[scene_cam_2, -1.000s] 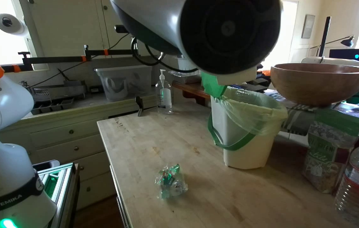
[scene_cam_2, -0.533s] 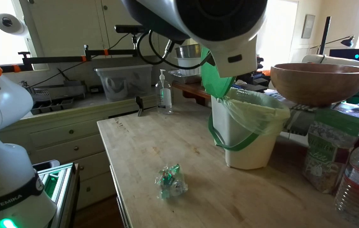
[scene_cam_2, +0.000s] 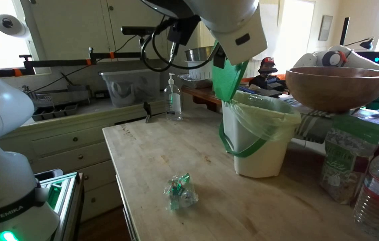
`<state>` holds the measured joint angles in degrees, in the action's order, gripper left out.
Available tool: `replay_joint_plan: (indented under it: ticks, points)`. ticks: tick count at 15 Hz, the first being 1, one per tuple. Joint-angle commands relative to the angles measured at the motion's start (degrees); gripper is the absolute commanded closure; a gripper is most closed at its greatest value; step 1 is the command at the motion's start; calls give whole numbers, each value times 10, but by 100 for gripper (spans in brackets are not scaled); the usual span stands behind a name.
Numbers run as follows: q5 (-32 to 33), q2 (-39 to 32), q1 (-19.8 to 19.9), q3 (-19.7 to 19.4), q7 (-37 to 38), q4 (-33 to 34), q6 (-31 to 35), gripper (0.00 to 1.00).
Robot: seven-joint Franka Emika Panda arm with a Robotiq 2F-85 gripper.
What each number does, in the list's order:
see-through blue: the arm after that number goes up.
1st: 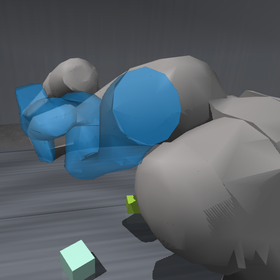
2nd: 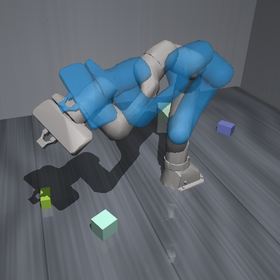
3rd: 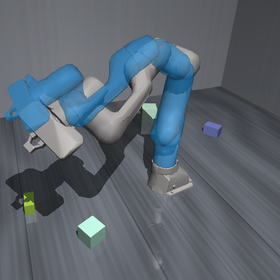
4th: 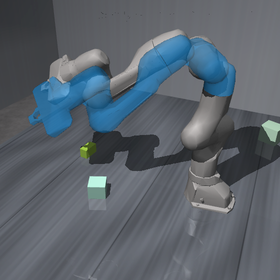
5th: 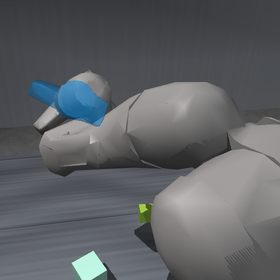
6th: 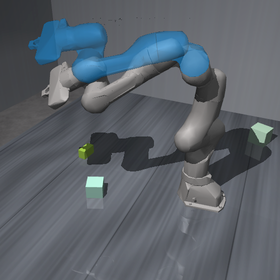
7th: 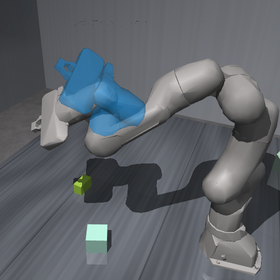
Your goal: Close the lid on the bin
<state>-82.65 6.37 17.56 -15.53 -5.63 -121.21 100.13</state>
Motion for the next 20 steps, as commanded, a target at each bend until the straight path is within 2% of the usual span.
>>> replay_joint_plan:
  ticks: [1, 4, 9, 10, 11, 20]
  points:
    - [0, 33, -9, 7, -54, -30, 43, 0]
    - [-10, 50, -10, 9, -97, -43, 58, 0]
    - [36, 63, -13, 22, -134, -58, 70, 0]
    - [44, 66, -13, 25, -136, -60, 75, 25]
    - [51, 67, -14, 27, -137, -61, 75, 27]
    - [68, 90, -17, 43, -131, -63, 128, 94]
